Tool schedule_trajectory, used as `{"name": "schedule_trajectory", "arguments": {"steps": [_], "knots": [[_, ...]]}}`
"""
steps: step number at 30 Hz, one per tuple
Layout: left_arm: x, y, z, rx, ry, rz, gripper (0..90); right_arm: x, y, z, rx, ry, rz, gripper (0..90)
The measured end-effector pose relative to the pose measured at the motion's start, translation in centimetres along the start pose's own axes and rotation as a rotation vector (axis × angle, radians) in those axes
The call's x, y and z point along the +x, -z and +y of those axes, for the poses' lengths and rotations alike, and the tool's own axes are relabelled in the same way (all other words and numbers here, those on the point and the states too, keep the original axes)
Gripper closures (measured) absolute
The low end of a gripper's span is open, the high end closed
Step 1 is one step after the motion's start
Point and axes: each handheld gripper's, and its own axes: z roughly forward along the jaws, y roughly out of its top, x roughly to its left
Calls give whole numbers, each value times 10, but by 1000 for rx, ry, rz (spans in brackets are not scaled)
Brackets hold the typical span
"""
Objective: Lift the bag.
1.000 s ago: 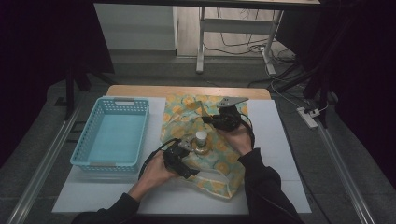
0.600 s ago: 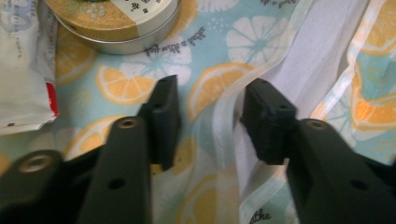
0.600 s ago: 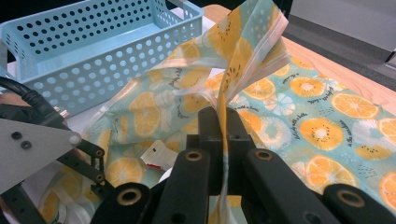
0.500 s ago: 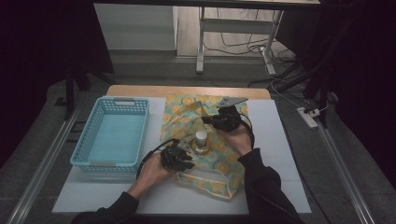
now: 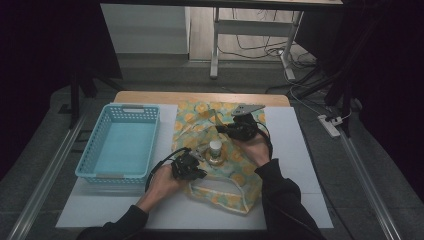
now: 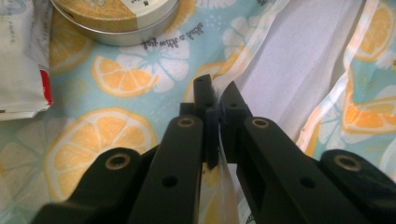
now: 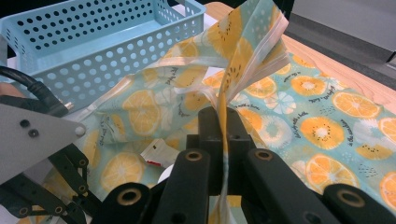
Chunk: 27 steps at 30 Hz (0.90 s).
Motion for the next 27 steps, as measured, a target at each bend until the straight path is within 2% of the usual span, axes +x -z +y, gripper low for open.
{"name": "schedule_trajectory", "arguments": {"steps": [10, 15, 21, 27], "knots": [[-3, 18, 6, -56, 4, 27, 895, 4, 2, 3, -2, -3, 15, 893], [0, 26, 9, -71, 36, 14, 896, 6, 5, 6, 6, 1, 20, 894], [1, 34, 13, -83, 52, 4, 896, 6, 9, 7, 13, -15, 35, 894], [3, 45, 21, -99, 70, -3, 896, 8, 14, 9, 22, -9, 34, 894]]}}
